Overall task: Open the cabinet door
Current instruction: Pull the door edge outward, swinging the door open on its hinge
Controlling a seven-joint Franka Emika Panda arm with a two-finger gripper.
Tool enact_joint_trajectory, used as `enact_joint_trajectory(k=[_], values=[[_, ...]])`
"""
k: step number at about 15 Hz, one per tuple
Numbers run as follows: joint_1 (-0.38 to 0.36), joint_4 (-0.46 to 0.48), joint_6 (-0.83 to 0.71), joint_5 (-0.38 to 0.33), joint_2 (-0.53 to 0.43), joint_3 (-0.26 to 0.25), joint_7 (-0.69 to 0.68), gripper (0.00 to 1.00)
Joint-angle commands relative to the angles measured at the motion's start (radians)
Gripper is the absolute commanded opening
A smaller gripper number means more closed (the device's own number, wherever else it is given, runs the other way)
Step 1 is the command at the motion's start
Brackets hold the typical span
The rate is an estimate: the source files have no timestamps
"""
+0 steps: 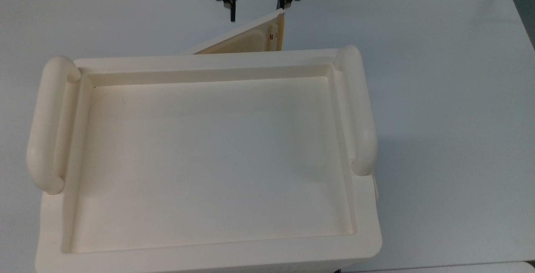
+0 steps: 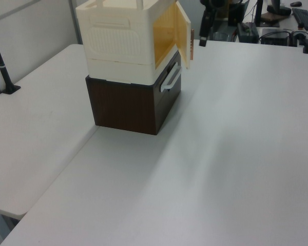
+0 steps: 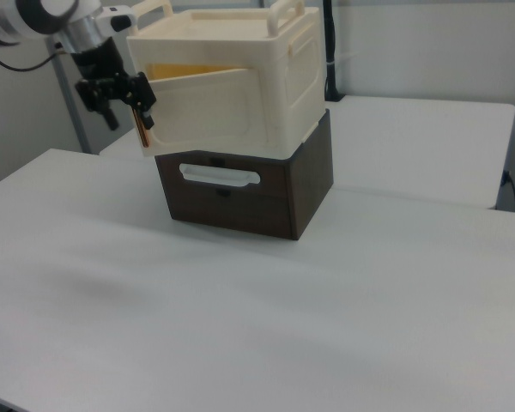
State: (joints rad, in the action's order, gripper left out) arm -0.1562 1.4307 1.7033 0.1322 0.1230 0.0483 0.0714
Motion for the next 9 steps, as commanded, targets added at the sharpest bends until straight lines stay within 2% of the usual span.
enact_joint_trajectory(k=[1, 5, 9], values=[[-0.002, 0.014, -0.15, -0.002, -0.075, -0.002, -0.011, 0.91], [-0.002, -0.097, -0.153, -0.005, -0.075, -0.004, -0.001, 0.9], [-0.008, -0.102, 0.071, -0.026, -0.066, 0.001, 0.03, 0.9]])
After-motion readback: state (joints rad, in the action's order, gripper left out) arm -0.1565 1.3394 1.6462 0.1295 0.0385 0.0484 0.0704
